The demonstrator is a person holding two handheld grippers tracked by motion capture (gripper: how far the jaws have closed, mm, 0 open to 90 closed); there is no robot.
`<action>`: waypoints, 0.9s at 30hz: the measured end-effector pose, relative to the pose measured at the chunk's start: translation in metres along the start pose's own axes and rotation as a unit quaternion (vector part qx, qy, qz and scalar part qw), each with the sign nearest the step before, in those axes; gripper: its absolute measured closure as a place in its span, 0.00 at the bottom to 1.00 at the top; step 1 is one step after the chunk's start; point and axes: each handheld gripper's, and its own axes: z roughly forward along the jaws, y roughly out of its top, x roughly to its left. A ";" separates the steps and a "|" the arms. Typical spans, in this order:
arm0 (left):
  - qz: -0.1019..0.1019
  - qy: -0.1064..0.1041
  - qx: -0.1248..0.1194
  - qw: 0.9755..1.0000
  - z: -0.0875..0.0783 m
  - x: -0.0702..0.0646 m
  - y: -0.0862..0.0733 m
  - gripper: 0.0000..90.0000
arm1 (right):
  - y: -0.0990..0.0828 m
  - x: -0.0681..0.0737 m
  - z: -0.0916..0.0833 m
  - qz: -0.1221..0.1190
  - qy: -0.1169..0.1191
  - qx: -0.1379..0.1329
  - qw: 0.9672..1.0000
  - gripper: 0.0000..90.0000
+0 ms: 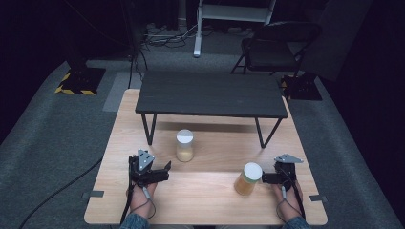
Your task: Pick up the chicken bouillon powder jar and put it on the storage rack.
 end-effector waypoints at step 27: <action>-0.006 -0.032 -0.073 0.997 0.020 -0.003 0.007 0.05 | 0.001 0.001 0.000 0.003 -0.003 0.003 1.000 0.01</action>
